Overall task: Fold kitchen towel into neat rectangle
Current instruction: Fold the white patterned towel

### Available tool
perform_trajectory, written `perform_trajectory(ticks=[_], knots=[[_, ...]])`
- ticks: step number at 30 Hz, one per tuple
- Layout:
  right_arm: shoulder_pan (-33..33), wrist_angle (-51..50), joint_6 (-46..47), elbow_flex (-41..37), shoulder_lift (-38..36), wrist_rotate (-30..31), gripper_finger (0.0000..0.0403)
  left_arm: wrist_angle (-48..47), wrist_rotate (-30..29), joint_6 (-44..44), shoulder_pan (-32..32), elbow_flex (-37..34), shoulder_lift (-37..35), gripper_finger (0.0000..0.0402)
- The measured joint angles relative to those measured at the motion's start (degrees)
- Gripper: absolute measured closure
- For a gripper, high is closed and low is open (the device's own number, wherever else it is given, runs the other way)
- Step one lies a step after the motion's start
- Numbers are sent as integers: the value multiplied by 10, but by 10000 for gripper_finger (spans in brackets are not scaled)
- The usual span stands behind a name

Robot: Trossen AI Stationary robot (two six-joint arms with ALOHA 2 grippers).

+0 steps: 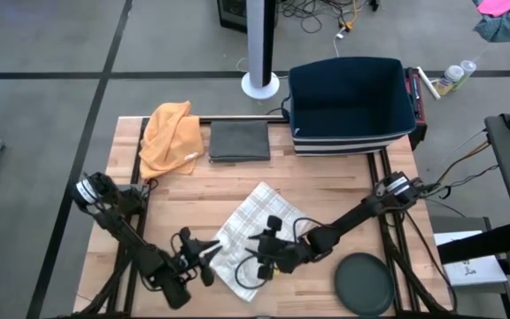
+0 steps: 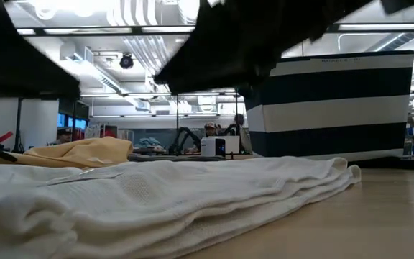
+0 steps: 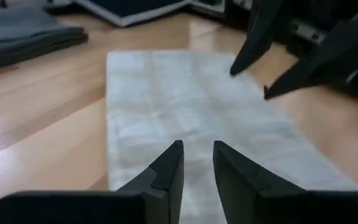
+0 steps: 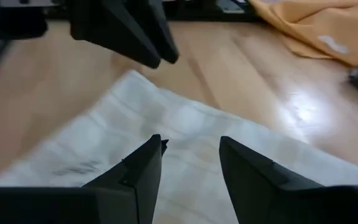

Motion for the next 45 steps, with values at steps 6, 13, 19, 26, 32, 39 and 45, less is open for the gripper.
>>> perform_trajectory(ticks=[6, 13, 19, 26, 32, 39, 45], knots=[[-29, 129, 4, -50, 36, 0, 258, 3, 52, -44, 22, -50, 8, 324], [-31, 190, 17, -41, 126, -29, 263, 35, 155, -76, 15, -101, 8, 324], [-32, 168, 42, -17, 143, -29, 260, 35, 177, -77, 5, -115, 1, 324], [-28, 158, 2, 0, 96, -31, 265, -39, 181, -67, 1, -101, -58, 324], [-39, 187, -1, 17, 135, -30, 274, 53, -10, 17, 10, -75, -51, 324], [-45, 197, 89, 17, 170, -31, 279, 162, 69, 96, 41, -73, 40, 324], [-41, 194, 23, -6, 78, -31, 270, 123, 115, 23, 38, -78, 82, 324]])
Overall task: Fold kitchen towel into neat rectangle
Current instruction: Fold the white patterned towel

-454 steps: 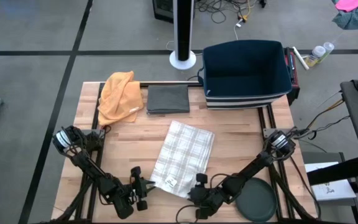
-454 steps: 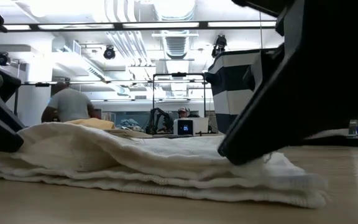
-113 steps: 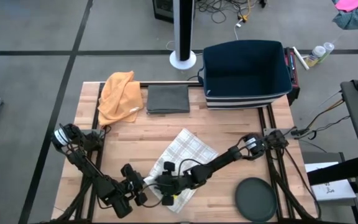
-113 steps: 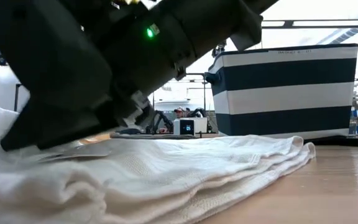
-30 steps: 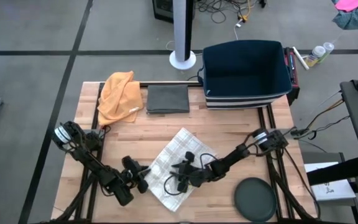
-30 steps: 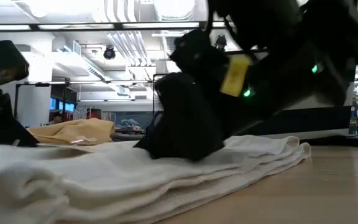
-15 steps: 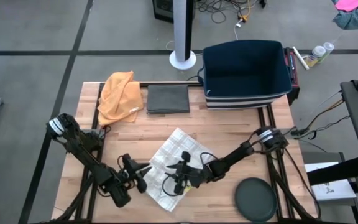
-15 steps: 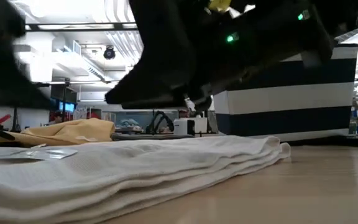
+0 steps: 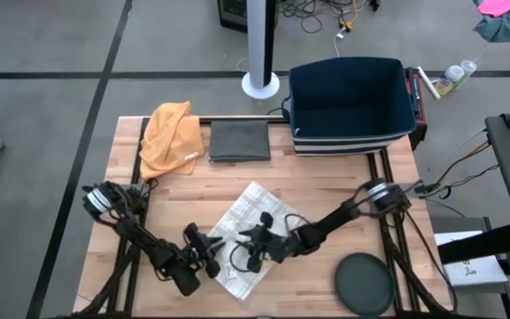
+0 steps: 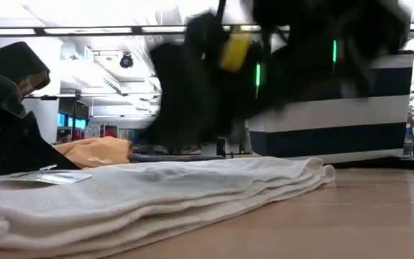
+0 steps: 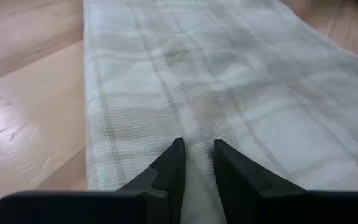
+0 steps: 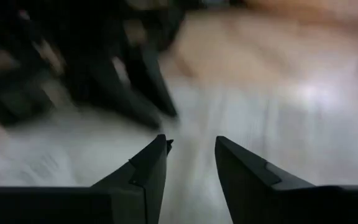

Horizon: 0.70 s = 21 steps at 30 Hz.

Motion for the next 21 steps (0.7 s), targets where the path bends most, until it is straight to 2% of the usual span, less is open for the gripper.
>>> perform_trajectory(ticks=[3, 6, 13, 17, 21], knots=[[3, 4, -58, -21, -65, -1, 273, -29, 10, -2, -4, -2, -20, 324], [4, -30, -89, -48, -105, 0, 283, -49, 29, 63, -4, -4, -62, 324], [5, -134, -8, -122, -149, 4, 311, -44, 6, 185, 1, -4, -187, 324], [11, -134, 57, -175, -165, 1, 322, 31, -30, 254, 4, -3, -200, 324], [10, -143, 96, -216, -166, 15, 334, 152, -32, 316, 17, -4, -157, 324]])
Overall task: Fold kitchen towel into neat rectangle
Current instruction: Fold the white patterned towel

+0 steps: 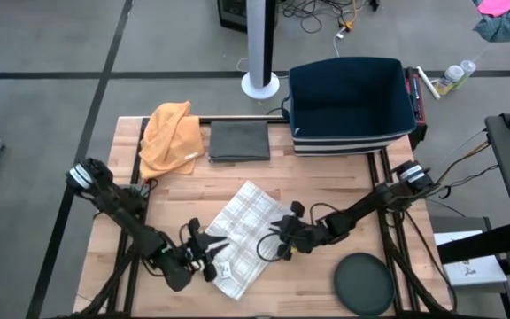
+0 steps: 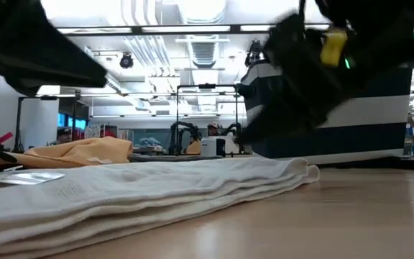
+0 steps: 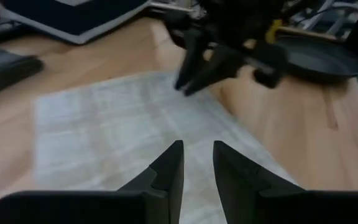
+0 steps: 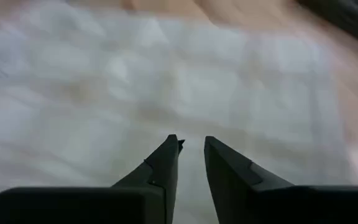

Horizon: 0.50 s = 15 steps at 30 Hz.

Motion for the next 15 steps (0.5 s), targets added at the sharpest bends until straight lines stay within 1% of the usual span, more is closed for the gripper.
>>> perform_trajectory(ticks=[2, 4, 6, 8, 11, 13, 15], knots=[[-1, 7, 2, -5, 1, 2, 340, 59, 19, 24, 8, 0, 31, 324], [1, 6, -11, -7, 2, -7, 348, 88, 61, 34, 17, 0, 59, 324], [2, -7, -27, -7, 4, -53, 355, 77, 102, 18, 26, 0, 82, 324], [4, -36, -28, -7, 0, -102, 362, 36, 140, -18, 35, -5, 98, 324], [5, -76, -9, -7, -20, -142, 371, -39, 168, -69, 46, -10, 101, 324], [8, -100, -9, -8, -47, -166, 375, -85, 186, -80, 46, -12, 93, 324], [11, -119, -17, -8, -84, -179, 375, -148, 213, -70, 44, -13, 73, 324]])
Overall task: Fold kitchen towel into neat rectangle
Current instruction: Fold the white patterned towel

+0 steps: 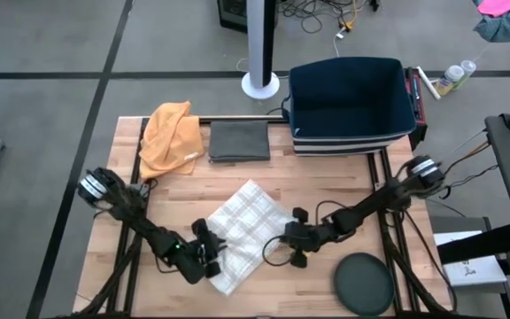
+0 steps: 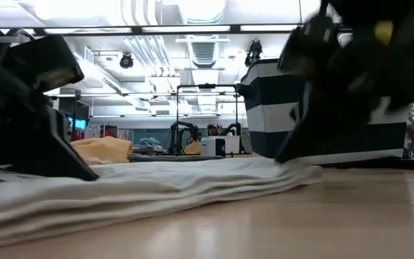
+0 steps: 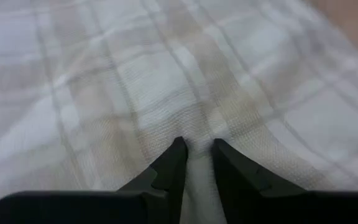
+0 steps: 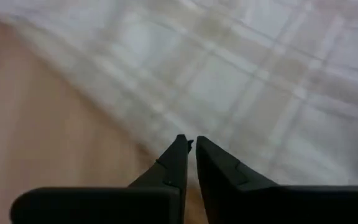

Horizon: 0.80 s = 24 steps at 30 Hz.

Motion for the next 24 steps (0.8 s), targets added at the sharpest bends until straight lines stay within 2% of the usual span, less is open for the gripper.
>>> perform_trajectory(ticks=[3, 6, 8, 10, 14, 20, 24], knots=[[1, -55, -21, 0, -60, 15, 370, -105, 26, 16, -9, -2, -45, 324], [1, -91, -26, -9, -91, 109, 365, -174, 18, 22, -9, -10, -98, 324], [-3, -85, -24, -19, -92, 176, 362, -143, -21, 33, -8, -15, -130, 324], [-10, -83, -21, -29, -84, 212, 361, -91, -54, 53, -8, -25, -156, 324], [-29, -83, -36, -29, -46, 195, 351, -18, -65, 69, -8, -57, -166, 324], [-64, -51, -153, 5, -7, 82, 301, 81, -55, 52, -9, -94, -150, 324], [-84, -132, -213, 40, 2, 77, 276, 84, -50, 27, -9, -98, -134, 324]])
